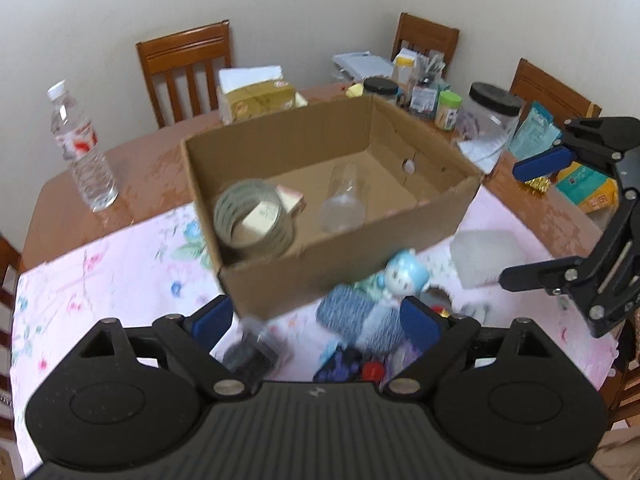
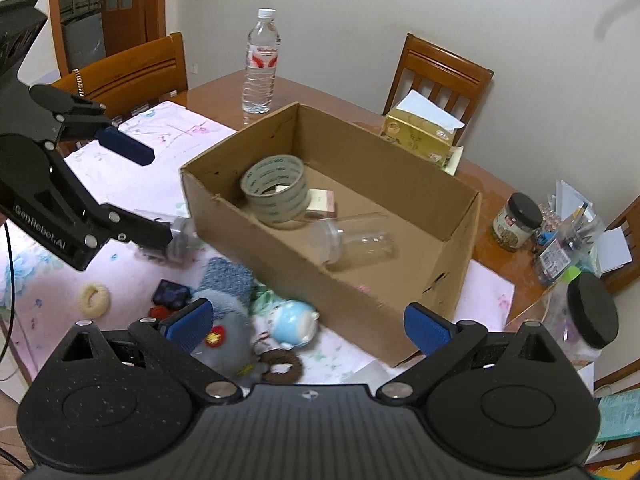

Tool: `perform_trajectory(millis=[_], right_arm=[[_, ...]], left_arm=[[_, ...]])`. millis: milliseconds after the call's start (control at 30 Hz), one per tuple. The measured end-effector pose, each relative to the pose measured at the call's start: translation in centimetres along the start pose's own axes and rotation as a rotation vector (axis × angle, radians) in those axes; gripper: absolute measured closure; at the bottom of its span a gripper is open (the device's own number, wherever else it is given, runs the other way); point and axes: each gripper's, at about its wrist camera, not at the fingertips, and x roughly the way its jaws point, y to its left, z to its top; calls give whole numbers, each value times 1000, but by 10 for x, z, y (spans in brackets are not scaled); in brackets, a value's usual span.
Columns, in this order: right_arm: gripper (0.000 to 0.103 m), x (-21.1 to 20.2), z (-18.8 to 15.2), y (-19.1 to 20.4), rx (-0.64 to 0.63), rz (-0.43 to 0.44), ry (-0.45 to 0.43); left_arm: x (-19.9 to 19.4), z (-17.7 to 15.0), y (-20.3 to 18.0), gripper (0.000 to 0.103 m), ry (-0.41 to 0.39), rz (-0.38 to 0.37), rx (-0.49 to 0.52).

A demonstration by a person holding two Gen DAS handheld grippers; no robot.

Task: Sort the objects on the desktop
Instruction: 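Carry tape and sock over the cardboard box and release both inside, then grasp the cream scrunchie with the left gripper and the pink box with the right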

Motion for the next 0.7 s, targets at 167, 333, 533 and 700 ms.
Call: perform_trajectory(millis=[167,333,533,700], right_arm=[[0,-1,-13,26,6,20,-4],[0,1,-19,55,53,38,-3],[0,12,-27,100,148,6,33],[0,23,-39,134,194,-10,61]], left_arm=[[-4,-25,10,9,23,37,-15],[1,-45,28,9,53,43,13],[9,-68,49,9,71,-29,52],[16,-101,46,10,87,-93,142]])
